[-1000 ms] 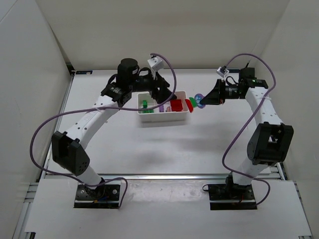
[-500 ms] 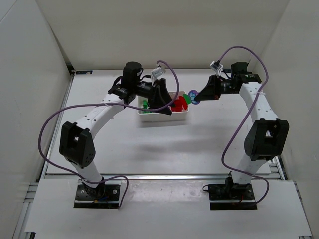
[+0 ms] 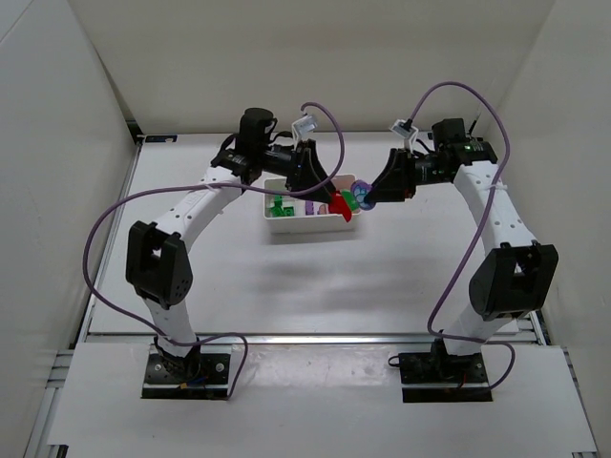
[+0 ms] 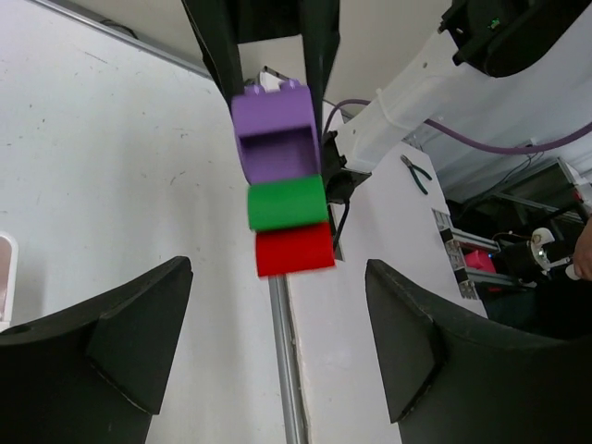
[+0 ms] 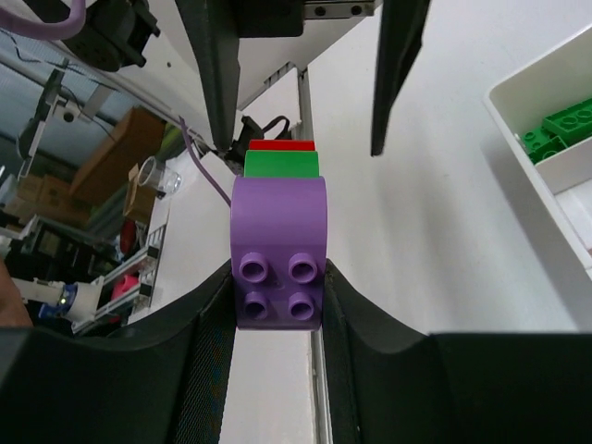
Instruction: Sort the legos into containers by color
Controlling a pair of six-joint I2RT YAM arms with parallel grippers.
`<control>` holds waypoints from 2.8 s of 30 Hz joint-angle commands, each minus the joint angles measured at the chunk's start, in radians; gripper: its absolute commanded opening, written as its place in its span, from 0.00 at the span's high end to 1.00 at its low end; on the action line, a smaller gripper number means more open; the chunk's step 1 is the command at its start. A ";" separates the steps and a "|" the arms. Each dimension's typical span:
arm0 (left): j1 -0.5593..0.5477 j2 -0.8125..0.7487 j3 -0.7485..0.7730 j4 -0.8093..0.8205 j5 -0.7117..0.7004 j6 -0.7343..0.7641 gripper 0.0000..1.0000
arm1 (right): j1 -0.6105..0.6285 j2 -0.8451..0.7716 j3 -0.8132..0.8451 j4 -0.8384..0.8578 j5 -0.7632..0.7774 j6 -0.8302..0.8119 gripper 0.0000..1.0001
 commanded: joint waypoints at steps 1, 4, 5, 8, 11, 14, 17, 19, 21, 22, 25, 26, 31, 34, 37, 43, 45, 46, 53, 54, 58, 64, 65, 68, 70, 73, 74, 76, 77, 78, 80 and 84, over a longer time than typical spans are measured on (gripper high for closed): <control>-0.021 0.004 0.062 -0.089 -0.026 0.049 0.15 | 0.023 -0.028 0.038 -0.013 0.019 -0.038 1.00; -0.029 0.007 0.063 -0.096 -0.038 0.054 0.17 | 0.029 -0.019 0.048 -0.001 0.017 -0.026 1.00; -0.029 0.007 0.065 -0.103 -0.047 0.057 0.17 | 0.029 -0.018 0.053 0.002 0.017 -0.024 1.00; -0.032 0.008 0.066 -0.119 -0.049 0.071 0.19 | 0.029 -0.011 0.064 0.008 0.017 -0.021 1.00; -0.038 0.013 0.068 -0.129 -0.051 0.079 0.24 | 0.030 -0.007 0.067 0.025 0.016 -0.003 1.00; -0.043 0.017 0.069 -0.138 -0.048 0.088 0.30 | 0.032 -0.001 0.068 0.039 0.017 0.006 1.00; -0.044 0.019 0.071 -0.133 -0.044 0.089 0.37 | 0.035 -0.001 0.068 0.040 0.022 0.006 1.00; -0.046 0.022 0.069 -0.132 -0.043 0.086 0.40 | 0.036 -0.001 0.068 0.036 0.028 -0.003 1.00; -0.044 0.024 0.069 -0.120 -0.032 0.079 0.43 | 0.041 -0.002 0.068 0.030 0.040 -0.014 1.00; -0.046 0.024 0.066 -0.113 -0.031 0.070 0.46 | 0.044 -0.002 0.067 0.026 0.042 -0.018 1.00; -0.049 0.024 0.059 -0.080 -0.020 0.048 0.51 | 0.050 -0.004 0.067 0.023 0.060 -0.031 1.00; -0.049 0.022 0.057 -0.070 -0.017 0.033 0.53 | 0.053 -0.004 0.067 0.025 0.066 -0.031 1.00; -0.052 0.019 0.037 -0.040 0.009 0.014 0.72 | 0.053 -0.001 0.071 0.014 0.085 -0.049 1.00; -0.050 0.007 0.011 -0.073 0.011 0.040 0.78 | 0.053 -0.004 0.072 0.005 0.097 -0.058 1.00; -0.049 -0.016 -0.027 -0.127 0.011 0.085 0.81 | 0.052 -0.011 0.068 -0.007 0.108 -0.069 1.00; -0.047 -0.096 -0.136 -0.257 -0.017 0.227 0.82 | 0.009 -0.011 0.088 0.000 0.108 -0.044 1.00; -0.043 -0.125 -0.184 -0.293 -0.032 0.284 0.82 | -0.022 -0.008 0.104 0.010 0.102 -0.035 1.00; -0.044 -0.131 -0.191 -0.313 -0.037 0.305 0.82 | -0.029 -0.005 0.107 0.011 0.100 -0.026 1.00; -0.043 -0.124 -0.205 -0.231 -0.217 0.306 0.82 | -0.085 -0.019 0.087 0.020 0.126 -0.014 1.00; -0.043 -0.113 -0.190 -0.207 -0.263 0.275 0.83 | -0.092 -0.024 0.066 0.020 0.140 -0.014 1.00; -0.073 0.015 -0.060 -0.199 -0.492 0.266 0.85 | -0.112 -0.062 0.016 0.039 0.209 0.012 1.00; -0.101 0.187 0.124 -0.221 -0.774 0.212 0.86 | -0.158 -0.094 -0.024 0.052 0.235 0.046 1.00; -0.102 0.203 0.141 -0.224 -0.820 0.203 0.86 | -0.163 -0.102 -0.027 0.054 0.235 0.046 1.00; -0.104 0.263 0.198 -0.230 -0.897 0.192 0.86 | -0.180 -0.108 -0.039 0.054 0.235 0.051 1.00; -0.104 0.293 0.230 -0.231 -0.907 0.201 0.85 | -0.190 -0.110 -0.042 0.054 0.240 0.054 1.00; -0.104 0.342 0.270 -0.230 -0.940 0.224 0.77 | -0.197 -0.114 -0.044 0.048 0.240 0.048 1.00; -0.104 0.350 0.279 -0.230 -0.946 0.232 0.71 | -0.195 -0.116 -0.045 0.048 0.240 0.045 1.00; -0.104 0.384 0.307 -0.238 -0.950 0.232 0.48 | -0.197 -0.116 -0.048 0.048 0.235 0.040 1.00; -0.105 0.392 0.316 -0.242 -0.940 0.237 0.42 | -0.197 -0.116 -0.051 0.048 0.234 0.040 1.00; -0.104 0.396 0.322 -0.239 -0.931 0.235 0.31 | -0.195 -0.111 -0.051 0.048 0.226 0.038 1.00; -0.104 0.387 0.329 -0.230 -0.865 0.235 0.24 | -0.197 -0.100 -0.051 0.048 0.220 0.038 1.00; -0.081 0.304 0.275 -0.155 -0.601 0.203 0.14 | -0.195 -0.065 -0.047 0.048 0.212 0.032 1.00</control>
